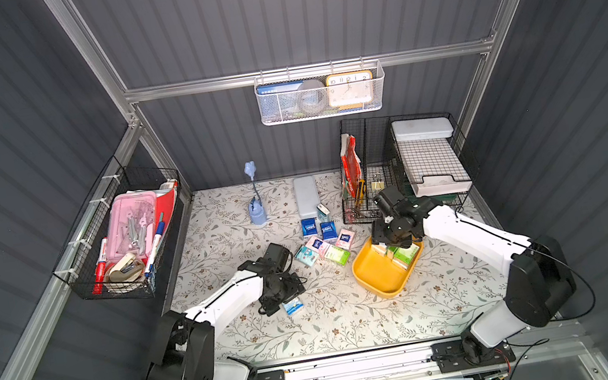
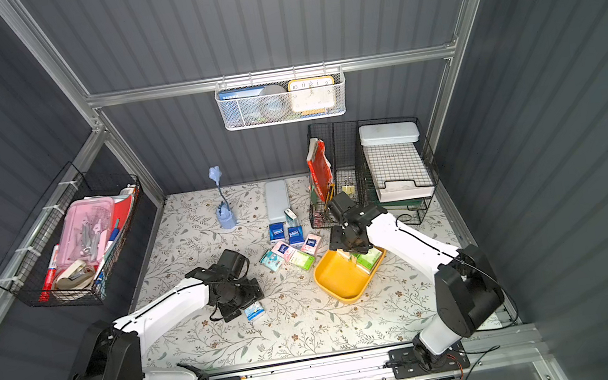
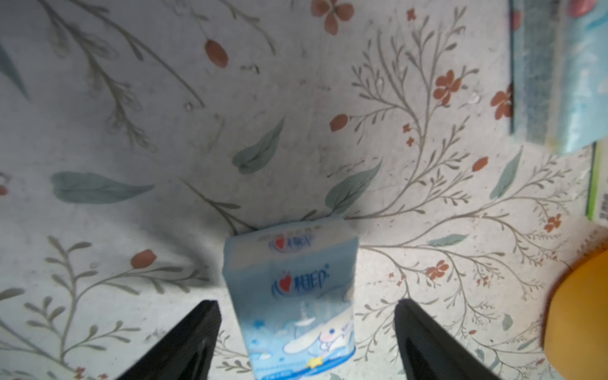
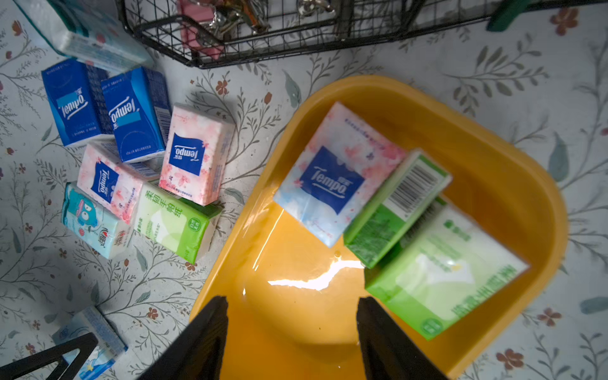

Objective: Put the pocket tissues into the storage box
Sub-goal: Pick up the pocket tissues from the center of the board.

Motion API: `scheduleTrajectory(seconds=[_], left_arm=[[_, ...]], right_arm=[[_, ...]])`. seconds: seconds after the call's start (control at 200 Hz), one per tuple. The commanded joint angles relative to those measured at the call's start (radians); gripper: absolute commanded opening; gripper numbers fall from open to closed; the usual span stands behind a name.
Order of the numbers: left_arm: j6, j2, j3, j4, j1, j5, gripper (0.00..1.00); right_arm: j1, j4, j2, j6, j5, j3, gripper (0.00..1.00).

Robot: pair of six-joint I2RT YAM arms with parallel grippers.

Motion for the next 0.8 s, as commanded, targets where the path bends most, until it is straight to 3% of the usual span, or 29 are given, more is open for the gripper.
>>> scheduleTrajectory(seconds=[0.0, 0.145, 0.41, 0.625, 0.795], left_arm=[[0.004, 0.046, 0.018, 0.027, -0.006, 0.011, 0.85], [0.036, 0.113, 0.036, 0.038, -0.009, 0.004, 0.78], [0.056, 0.134, 0.039, 0.049, -0.012, 0.015, 0.38], [0.092, 0.097, 0.071, 0.005, -0.013, -0.008, 0.37], [0.217, 0.072, 0.245, -0.102, -0.013, -0.094, 0.37]], right_arm=[[-0.022, -0.002, -0.039, -0.007, -0.002, -0.013, 0.67], [-0.038, -0.02, -0.06, -0.016, 0.007, -0.012, 0.67], [-0.051, -0.016, -0.073, -0.01, 0.01, -0.033, 0.67], [-0.057, -0.017, -0.057, -0.014, 0.005, -0.028, 0.66], [-0.063, -0.017, -0.062, -0.018, 0.007, -0.023, 0.66]])
